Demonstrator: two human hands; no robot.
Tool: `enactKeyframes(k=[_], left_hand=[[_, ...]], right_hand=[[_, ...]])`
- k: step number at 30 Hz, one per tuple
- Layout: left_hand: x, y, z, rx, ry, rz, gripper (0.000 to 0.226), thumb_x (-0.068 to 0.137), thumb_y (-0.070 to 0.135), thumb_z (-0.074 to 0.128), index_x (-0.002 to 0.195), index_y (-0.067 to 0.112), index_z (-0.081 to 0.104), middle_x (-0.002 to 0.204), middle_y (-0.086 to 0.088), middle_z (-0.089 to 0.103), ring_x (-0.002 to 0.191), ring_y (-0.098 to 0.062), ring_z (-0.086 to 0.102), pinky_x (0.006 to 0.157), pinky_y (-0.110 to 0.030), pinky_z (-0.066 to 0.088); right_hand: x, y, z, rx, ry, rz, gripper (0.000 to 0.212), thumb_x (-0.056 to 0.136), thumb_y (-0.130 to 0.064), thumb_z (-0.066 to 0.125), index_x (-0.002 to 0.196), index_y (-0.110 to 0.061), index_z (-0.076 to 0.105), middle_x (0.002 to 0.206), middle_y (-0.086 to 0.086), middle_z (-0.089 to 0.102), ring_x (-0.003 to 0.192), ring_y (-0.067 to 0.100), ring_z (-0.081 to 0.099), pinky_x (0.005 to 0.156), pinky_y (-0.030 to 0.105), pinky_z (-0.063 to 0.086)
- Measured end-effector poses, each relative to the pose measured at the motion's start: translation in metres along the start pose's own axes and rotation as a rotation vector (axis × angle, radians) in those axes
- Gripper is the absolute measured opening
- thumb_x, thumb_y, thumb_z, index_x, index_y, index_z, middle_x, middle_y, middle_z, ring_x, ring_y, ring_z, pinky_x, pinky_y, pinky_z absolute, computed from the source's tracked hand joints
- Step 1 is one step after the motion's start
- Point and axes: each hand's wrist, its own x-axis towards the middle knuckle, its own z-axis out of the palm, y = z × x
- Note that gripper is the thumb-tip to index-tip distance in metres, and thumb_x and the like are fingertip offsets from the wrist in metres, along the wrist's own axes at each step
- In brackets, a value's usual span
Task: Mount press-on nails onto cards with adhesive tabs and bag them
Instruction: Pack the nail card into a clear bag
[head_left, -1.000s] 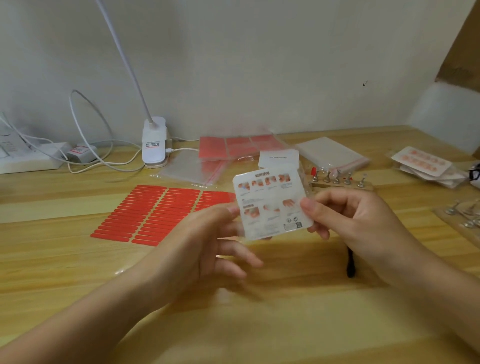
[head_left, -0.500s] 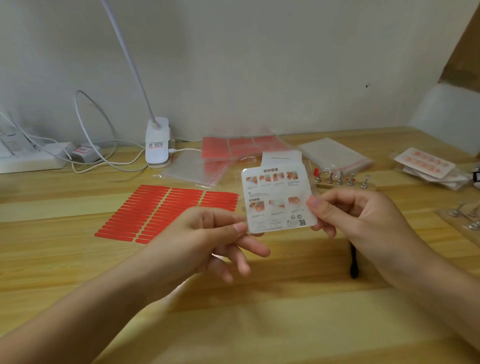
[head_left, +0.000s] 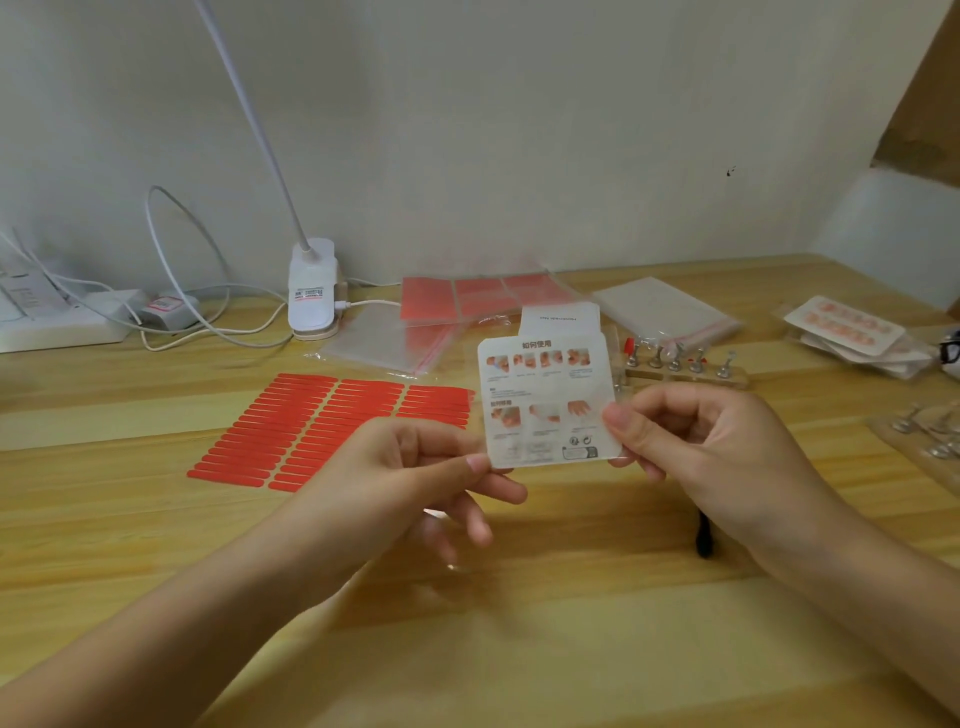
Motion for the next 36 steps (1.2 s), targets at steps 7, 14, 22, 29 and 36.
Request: enactKeyframes(k=[7, 14, 22, 29, 36], left_hand=[[0.0, -0.005, 0.005, 0.247, 0.376, 0.36, 0.034, 0.086, 0.003, 0.058, 0.108, 0.028, 0.058, 0.085, 0.011, 0.067, 0.068, -0.005, 0.059, 0.051, -0.018, 0.047], [-0.008, -0.016, 0.027, 0.113, -0.001, 0.3, 0.057, 0.066, 0.041, 0.07, 0.12, 0.035, 0.054, 0.123, 0.016, 0.059, 0.114, -0.004, 0.057, 0.087, -0.028, 0.053], [-0.007, -0.015, 0.022, -0.071, 0.143, 0.275, 0.032, 0.074, 0.027, 0.056, 0.103, 0.02, 0.065, 0.095, 0.004, 0.072, 0.086, -0.008, 0.068, 0.064, -0.025, 0.056], [-0.003, -0.019, 0.019, -0.161, 0.109, 0.232, 0.029, 0.072, 0.027, 0.055, 0.097, 0.019, 0.066, 0.093, -0.001, 0.073, 0.085, -0.014, 0.07, 0.062, -0.024, 0.056], [-0.001, -0.015, 0.015, -0.145, 0.11, 0.254, 0.052, 0.065, 0.037, 0.06, 0.115, 0.022, 0.058, 0.095, -0.003, 0.073, 0.09, -0.019, 0.07, 0.061, -0.025, 0.058]], right_hand=[[-0.003, 0.003, 0.0, -0.139, 0.185, -0.16, 0.018, 0.078, -0.024, 0.067, 0.063, -0.016, 0.063, 0.057, -0.006, 0.062, 0.05, -0.002, 0.053, 0.051, 0.006, 0.039], [-0.019, 0.004, 0.017, -0.485, 0.055, -0.581, 0.022, 0.078, -0.034, 0.061, 0.073, -0.013, 0.063, 0.107, -0.01, 0.066, 0.1, -0.004, 0.059, 0.084, 0.015, 0.045], [-0.016, 0.008, 0.013, -0.517, -0.032, -0.609, 0.024, 0.086, -0.027, 0.052, 0.101, -0.017, 0.068, 0.11, -0.008, 0.063, 0.105, 0.0, 0.056, 0.09, 0.023, 0.044], [-0.006, 0.003, 0.002, -0.207, 0.004, -0.137, 0.025, 0.072, -0.048, 0.061, 0.082, -0.027, 0.069, 0.083, -0.012, 0.069, 0.078, -0.002, 0.06, 0.072, 0.005, 0.04], [0.007, -0.013, -0.022, -0.195, 0.07, -0.133, 0.024, 0.067, -0.045, 0.06, 0.067, -0.023, 0.069, 0.066, -0.008, 0.068, 0.059, 0.002, 0.057, 0.06, 0.01, 0.046]])
